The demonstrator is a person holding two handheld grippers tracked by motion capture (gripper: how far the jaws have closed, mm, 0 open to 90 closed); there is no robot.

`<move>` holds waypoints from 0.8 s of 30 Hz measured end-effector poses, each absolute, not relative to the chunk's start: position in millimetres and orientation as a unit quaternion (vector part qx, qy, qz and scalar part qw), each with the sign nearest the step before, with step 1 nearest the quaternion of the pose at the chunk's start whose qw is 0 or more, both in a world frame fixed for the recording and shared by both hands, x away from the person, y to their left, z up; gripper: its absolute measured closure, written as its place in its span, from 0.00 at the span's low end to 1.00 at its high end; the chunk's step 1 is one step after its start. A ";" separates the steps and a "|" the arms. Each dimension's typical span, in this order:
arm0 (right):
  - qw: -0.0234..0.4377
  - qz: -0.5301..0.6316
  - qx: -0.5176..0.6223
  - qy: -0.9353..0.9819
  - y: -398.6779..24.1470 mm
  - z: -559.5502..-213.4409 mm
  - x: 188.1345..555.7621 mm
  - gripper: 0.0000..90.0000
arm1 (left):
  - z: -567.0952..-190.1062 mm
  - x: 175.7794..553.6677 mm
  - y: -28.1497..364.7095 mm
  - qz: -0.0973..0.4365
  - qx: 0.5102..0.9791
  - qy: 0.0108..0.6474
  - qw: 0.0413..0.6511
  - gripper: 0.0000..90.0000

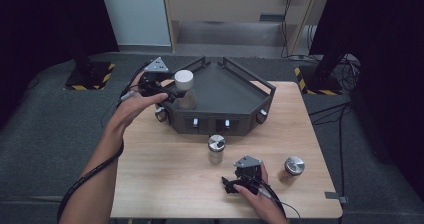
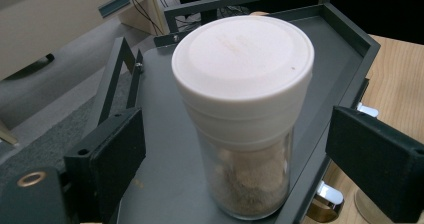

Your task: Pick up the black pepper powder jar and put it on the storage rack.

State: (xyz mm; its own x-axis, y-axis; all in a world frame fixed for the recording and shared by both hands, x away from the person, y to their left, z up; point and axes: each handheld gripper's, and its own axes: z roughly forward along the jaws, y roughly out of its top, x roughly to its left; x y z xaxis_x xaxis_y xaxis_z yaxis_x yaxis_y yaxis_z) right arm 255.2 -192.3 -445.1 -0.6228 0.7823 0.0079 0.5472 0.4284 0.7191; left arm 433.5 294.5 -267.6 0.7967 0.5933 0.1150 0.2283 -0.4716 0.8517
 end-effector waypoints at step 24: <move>0.167 0.354 0.401 0.828 -192.3 -445.3 255.1 0.01 | -266.7 391.8 311.1 0.227 0.830 0.249 0.445 0.07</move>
State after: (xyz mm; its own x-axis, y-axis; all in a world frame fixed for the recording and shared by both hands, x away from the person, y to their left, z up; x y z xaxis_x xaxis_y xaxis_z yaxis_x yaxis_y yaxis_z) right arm 255.1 -192.3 -445.3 -0.6228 0.7823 0.0070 0.5460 0.4283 0.7200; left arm 391.8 311.1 -266.7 0.7728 0.6156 0.1544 0.2117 -0.4794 0.8517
